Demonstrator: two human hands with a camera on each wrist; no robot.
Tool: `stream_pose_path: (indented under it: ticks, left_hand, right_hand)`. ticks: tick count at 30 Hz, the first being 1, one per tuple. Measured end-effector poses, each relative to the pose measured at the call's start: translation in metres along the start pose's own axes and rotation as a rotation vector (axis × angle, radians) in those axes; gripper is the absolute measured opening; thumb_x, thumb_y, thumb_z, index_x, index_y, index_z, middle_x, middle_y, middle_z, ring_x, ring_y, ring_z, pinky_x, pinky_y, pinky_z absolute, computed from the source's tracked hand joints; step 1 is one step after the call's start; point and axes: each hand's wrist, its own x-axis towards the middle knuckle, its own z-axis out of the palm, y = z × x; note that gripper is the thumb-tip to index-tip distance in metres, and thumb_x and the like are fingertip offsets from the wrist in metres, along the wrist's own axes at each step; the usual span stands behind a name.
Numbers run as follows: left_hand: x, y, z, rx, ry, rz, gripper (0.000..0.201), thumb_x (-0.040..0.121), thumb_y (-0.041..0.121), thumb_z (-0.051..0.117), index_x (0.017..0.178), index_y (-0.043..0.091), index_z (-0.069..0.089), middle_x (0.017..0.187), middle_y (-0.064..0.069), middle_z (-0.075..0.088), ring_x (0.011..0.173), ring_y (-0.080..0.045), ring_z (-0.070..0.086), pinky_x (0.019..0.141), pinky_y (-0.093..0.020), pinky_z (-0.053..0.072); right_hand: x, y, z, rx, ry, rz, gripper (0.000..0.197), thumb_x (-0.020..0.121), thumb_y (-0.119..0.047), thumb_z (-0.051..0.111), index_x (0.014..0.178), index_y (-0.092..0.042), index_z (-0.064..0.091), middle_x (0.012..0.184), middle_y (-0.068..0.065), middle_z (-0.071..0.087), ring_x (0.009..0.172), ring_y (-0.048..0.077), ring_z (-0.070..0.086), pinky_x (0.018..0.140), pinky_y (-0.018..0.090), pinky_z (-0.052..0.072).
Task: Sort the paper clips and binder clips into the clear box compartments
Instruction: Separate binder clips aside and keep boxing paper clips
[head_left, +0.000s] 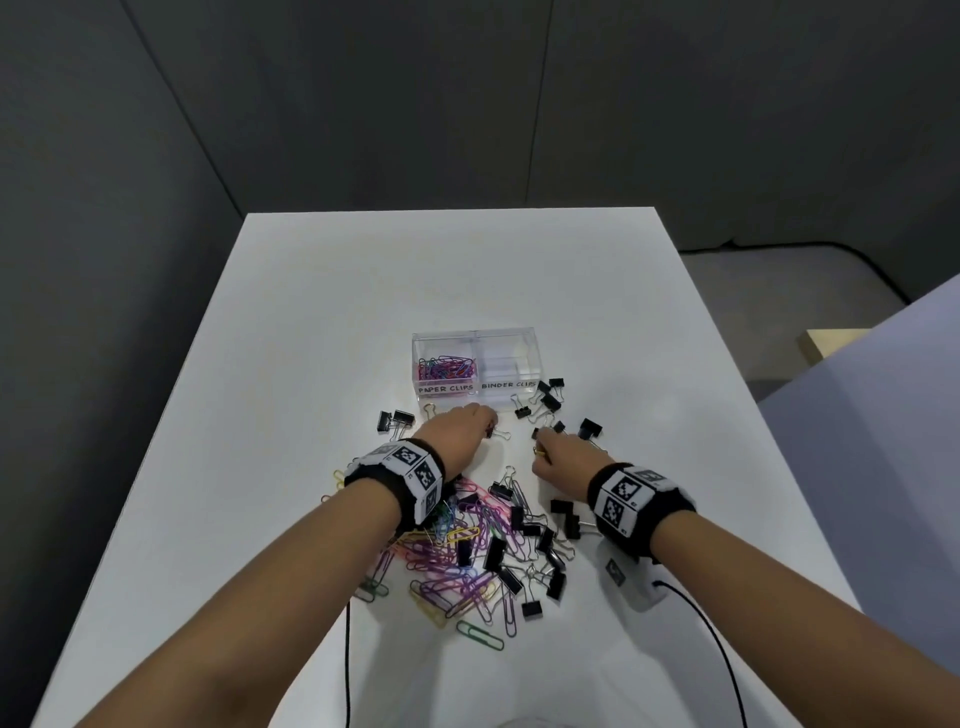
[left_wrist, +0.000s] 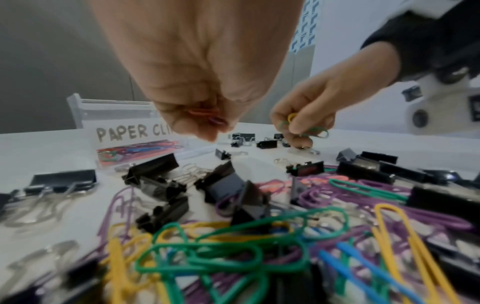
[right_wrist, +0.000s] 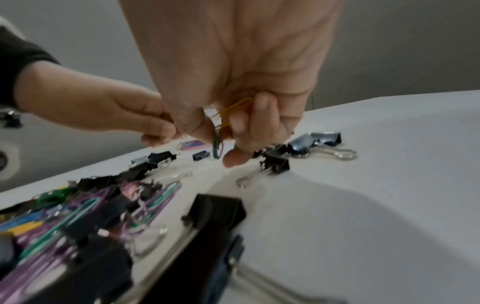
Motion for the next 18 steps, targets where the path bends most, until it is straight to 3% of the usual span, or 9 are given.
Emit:
stream_pose_path:
  ticks: [3, 6, 7, 9, 11, 13, 15, 18]
  left_hand:
    - [-0.006, 0.008, 0.000, -0.081, -0.066, 0.026, 0.044, 0.091, -0.004, 0.042, 0.132, 0.010, 0.038, 0.127, -0.013, 0.052, 0.105, -0.030, 0.057, 0.085, -0.037, 0.046]
    - [-0.008, 0.023, 0.004, -0.098, -0.117, -0.005, 0.028, 0.095, 0.017, 0.039, 0.122, 0.012, 0.043, 0.113, -0.011, 0.062, 0.096, -0.029, 0.061, 0.076, -0.033, 0.045]
    - [-0.008, 0.027, 0.005, -0.060, -0.108, -0.014, 0.029, 0.095, 0.027, 0.040, 0.119, 0.012, 0.045, 0.110, -0.010, 0.064, 0.095, -0.029, 0.061, 0.076, -0.033, 0.045]
    - [-0.007, 0.032, 0.009, 0.043, -0.114, -0.046, 0.041, 0.092, 0.043, 0.044, 0.117, 0.010, 0.046, 0.107, -0.008, 0.066, 0.097, -0.029, 0.062, 0.079, -0.034, 0.047]
    - [-0.004, 0.031, 0.011, 0.049, -0.089, -0.088, 0.042, 0.092, 0.042, 0.045, 0.119, 0.010, 0.044, 0.107, -0.007, 0.066, 0.098, -0.029, 0.063, 0.079, -0.034, 0.048]
    - [-0.002, 0.026, 0.006, 0.015, -0.011, -0.104, 0.033, 0.095, 0.032, 0.042, 0.120, 0.011, 0.044, 0.108, -0.007, 0.065, 0.097, -0.027, 0.062, 0.077, -0.033, 0.047]
    - [-0.001, 0.021, -0.002, 0.013, 0.035, -0.065, 0.030, 0.096, 0.028, 0.044, 0.121, 0.012, 0.044, 0.112, -0.006, 0.063, 0.101, -0.026, 0.060, 0.078, -0.032, 0.045]
    - [-0.005, 0.019, -0.006, 0.069, -0.042, 0.040, 0.030, 0.094, 0.029, 0.049, 0.120, 0.016, 0.047, 0.114, -0.005, 0.063, 0.104, -0.025, 0.059, 0.082, -0.031, 0.044]
  right_hand:
    - [-0.005, 0.009, -0.010, 0.089, 0.064, 0.010, 0.008, 0.092, -0.014, 0.042, 0.100, -0.012, 0.040, 0.069, 0.002, 0.048, 0.072, 0.023, 0.048, 0.060, 0.030, 0.034]
    - [-0.009, 0.015, -0.014, 0.102, 0.057, 0.052, 0.031, 0.093, -0.013, 0.039, 0.124, -0.013, 0.041, 0.075, 0.005, 0.055, 0.073, 0.023, 0.051, 0.064, 0.030, 0.038]
    - [-0.010, 0.017, -0.014, 0.099, 0.039, 0.053, 0.031, 0.094, -0.013, 0.038, 0.125, -0.012, 0.043, 0.081, 0.006, 0.057, 0.074, 0.022, 0.052, 0.067, 0.029, 0.039]
    - [-0.012, 0.020, -0.013, 0.133, -0.013, 0.058, 0.020, 0.094, -0.011, 0.039, 0.110, -0.011, 0.050, 0.090, 0.008, 0.058, 0.076, 0.020, 0.052, 0.065, 0.028, 0.039]
    - [-0.014, 0.021, -0.011, 0.137, -0.048, 0.056, 0.011, 0.093, -0.007, 0.038, 0.091, -0.011, 0.048, 0.093, 0.008, 0.057, 0.077, 0.020, 0.050, 0.063, 0.029, 0.038]
    - [-0.014, 0.020, -0.008, 0.093, -0.049, 0.049, 0.014, 0.094, -0.009, 0.035, 0.086, -0.013, 0.046, 0.090, 0.005, 0.056, 0.083, 0.020, 0.051, 0.071, 0.029, 0.038]
    - [-0.016, 0.016, -0.004, 0.041, -0.035, 0.055, 0.017, 0.094, -0.016, 0.036, 0.090, -0.012, 0.052, 0.095, 0.005, 0.060, 0.091, 0.023, 0.055, 0.077, 0.032, 0.041]
    - [-0.014, 0.005, 0.006, -0.065, 0.029, 0.047, 0.030, 0.093, -0.034, 0.041, 0.103, -0.011, 0.059, 0.106, 0.007, 0.065, 0.099, 0.026, 0.060, 0.080, 0.032, 0.044]
